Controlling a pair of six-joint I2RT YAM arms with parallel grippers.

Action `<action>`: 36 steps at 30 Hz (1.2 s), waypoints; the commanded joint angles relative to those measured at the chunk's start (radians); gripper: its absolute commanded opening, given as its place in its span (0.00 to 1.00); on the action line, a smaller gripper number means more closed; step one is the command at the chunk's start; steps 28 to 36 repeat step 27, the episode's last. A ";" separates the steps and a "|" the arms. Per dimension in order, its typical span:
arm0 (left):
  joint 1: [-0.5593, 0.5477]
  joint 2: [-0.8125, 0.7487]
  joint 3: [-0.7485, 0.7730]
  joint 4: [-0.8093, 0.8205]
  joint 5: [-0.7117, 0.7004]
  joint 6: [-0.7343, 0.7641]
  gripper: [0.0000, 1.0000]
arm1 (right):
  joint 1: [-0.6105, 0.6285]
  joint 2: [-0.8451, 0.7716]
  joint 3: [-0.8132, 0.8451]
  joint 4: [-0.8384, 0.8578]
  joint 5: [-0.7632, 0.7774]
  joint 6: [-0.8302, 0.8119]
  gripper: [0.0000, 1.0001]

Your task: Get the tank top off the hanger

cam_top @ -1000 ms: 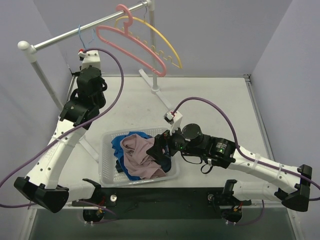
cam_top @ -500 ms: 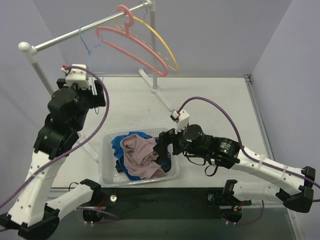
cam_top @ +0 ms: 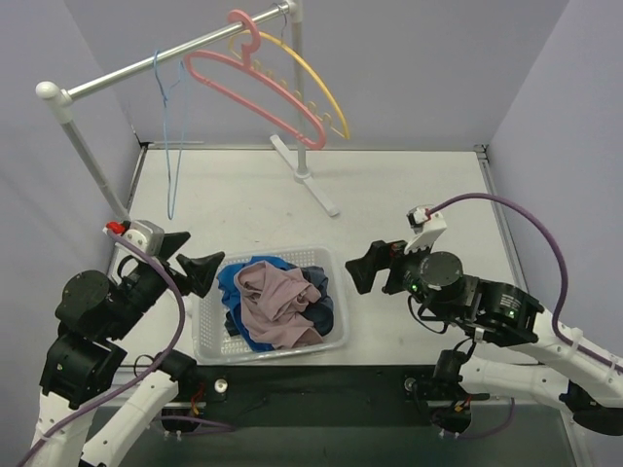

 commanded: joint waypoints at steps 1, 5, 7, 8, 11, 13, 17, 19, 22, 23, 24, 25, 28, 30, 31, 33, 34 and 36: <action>0.002 -0.053 -0.072 0.076 0.256 -0.092 0.92 | 0.007 -0.070 -0.014 -0.018 0.083 0.009 1.00; 0.002 -0.092 -0.142 0.116 0.313 -0.155 0.92 | 0.007 -0.113 -0.019 -0.020 0.102 -0.004 1.00; 0.002 -0.103 -0.158 0.143 0.336 -0.172 0.92 | 0.007 -0.125 -0.019 -0.021 0.108 -0.004 1.00; 0.002 -0.109 -0.164 0.151 0.341 -0.192 0.92 | 0.007 -0.124 -0.019 -0.024 0.106 -0.001 1.00; 0.002 -0.116 -0.181 0.185 0.347 -0.221 0.92 | 0.007 -0.122 -0.019 -0.038 0.099 0.018 1.00; 0.002 -0.118 -0.187 0.197 0.348 -0.233 0.92 | 0.007 -0.118 -0.017 -0.044 0.092 0.024 1.00; 0.002 -0.120 -0.198 0.212 0.359 -0.233 0.92 | 0.007 -0.121 -0.006 -0.049 0.095 0.030 1.00; 0.002 -0.120 -0.195 0.213 0.359 -0.233 0.92 | 0.007 -0.125 -0.006 -0.050 0.106 0.044 1.00; 0.002 -0.116 -0.189 0.208 0.359 -0.233 0.92 | 0.007 -0.129 -0.006 -0.049 0.111 0.047 1.00; 0.001 -0.115 -0.190 0.208 0.361 -0.232 0.92 | 0.007 -0.126 -0.005 -0.050 0.112 0.045 1.00; 0.002 -0.116 -0.189 0.205 0.361 -0.232 0.92 | 0.007 -0.124 -0.003 -0.052 0.114 0.047 1.00; 0.002 -0.120 -0.188 0.206 0.361 -0.232 0.92 | 0.007 -0.119 0.000 -0.056 0.115 0.052 1.00; 0.002 -0.120 -0.188 0.211 0.361 -0.230 0.92 | 0.007 -0.116 0.003 -0.058 0.120 0.058 1.00; 0.002 -0.120 -0.188 0.211 0.361 -0.230 0.92 | 0.007 -0.116 0.003 -0.058 0.120 0.058 1.00; 0.002 -0.120 -0.188 0.211 0.361 -0.230 0.92 | 0.007 -0.116 0.003 -0.058 0.120 0.058 1.00; 0.002 -0.120 -0.188 0.211 0.361 -0.230 0.92 | 0.007 -0.116 0.003 -0.058 0.120 0.058 1.00; 0.002 -0.120 -0.188 0.211 0.361 -0.230 0.92 | 0.007 -0.116 0.003 -0.058 0.120 0.058 1.00; 0.002 -0.120 -0.188 0.211 0.361 -0.230 0.92 | 0.007 -0.116 0.003 -0.058 0.120 0.058 1.00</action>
